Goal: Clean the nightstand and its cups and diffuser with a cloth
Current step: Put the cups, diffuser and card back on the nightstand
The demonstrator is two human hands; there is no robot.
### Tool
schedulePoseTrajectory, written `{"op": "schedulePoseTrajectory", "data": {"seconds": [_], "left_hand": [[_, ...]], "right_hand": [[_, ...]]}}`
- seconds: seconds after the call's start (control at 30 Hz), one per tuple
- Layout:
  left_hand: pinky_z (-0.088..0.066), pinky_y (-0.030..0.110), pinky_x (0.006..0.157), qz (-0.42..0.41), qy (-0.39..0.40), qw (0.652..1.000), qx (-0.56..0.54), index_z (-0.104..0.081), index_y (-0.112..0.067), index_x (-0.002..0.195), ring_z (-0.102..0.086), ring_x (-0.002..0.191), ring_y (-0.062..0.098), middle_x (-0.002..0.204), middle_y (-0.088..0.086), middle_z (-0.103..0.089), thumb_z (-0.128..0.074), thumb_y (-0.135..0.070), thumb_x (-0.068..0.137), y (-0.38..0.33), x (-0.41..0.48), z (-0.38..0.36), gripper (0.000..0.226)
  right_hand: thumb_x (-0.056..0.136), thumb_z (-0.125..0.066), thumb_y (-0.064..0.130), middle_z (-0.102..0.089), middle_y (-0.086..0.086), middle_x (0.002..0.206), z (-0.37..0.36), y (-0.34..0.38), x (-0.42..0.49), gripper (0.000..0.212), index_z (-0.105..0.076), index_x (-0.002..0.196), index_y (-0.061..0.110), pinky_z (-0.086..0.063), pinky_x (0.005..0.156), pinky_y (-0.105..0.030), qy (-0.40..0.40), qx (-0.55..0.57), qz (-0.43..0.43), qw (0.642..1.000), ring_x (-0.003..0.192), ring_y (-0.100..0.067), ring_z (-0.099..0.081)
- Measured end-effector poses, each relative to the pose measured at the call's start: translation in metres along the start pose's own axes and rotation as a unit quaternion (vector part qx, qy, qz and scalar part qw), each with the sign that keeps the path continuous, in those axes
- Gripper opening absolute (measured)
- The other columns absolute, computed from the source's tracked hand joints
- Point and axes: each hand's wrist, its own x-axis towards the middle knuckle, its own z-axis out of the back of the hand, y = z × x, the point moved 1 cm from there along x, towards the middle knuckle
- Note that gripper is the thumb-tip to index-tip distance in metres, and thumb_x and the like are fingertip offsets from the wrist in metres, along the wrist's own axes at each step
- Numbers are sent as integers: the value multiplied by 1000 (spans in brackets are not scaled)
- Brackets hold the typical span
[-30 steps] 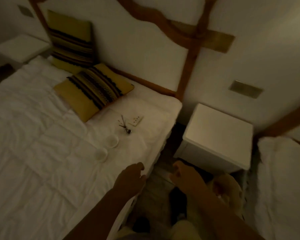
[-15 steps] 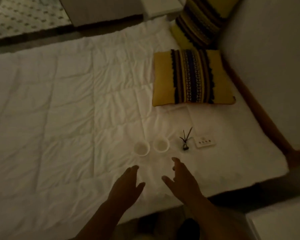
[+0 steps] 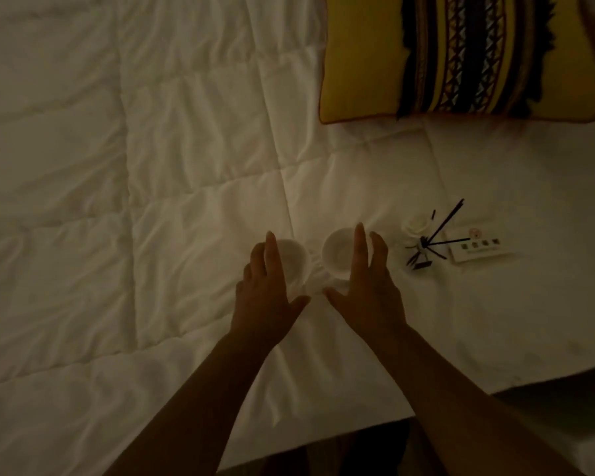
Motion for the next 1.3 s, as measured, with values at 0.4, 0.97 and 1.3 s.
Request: {"op": "schedulePoseTrajectory", "data": {"seconds": [0.4,0.97,1.3], "left_hand": [[-57,41,72,22,-7,999,-38,-22,-21,141,-60,99,29,126,7,-41,-79,-36,71,9,22,-5,92],[-52,30,66,-181,189,964,35,-19,-30,140,-57,93,18,117,-4,-37,-76,-41,72,-204,-95,-90,89],[-49,26,75,-360,222,904,68,-15,-30,146,-54,106,18,129,0,-37,-83,-39,68,-398,-163,-218,104]], "right_hand": [[68,-80,39,-33,-6,140,-7,0,18,101,-14,143,23,-54,83,-38,-52,65,-23,996,119,-27,-53],[70,-81,38,-31,9,140,95,-191,-193,96,-22,145,24,-40,86,-21,-168,295,-230,912,117,0,-36],[68,-84,24,-31,5,142,163,-363,-299,101,-20,146,20,-30,91,-10,-329,341,-355,806,120,0,-36]]}}
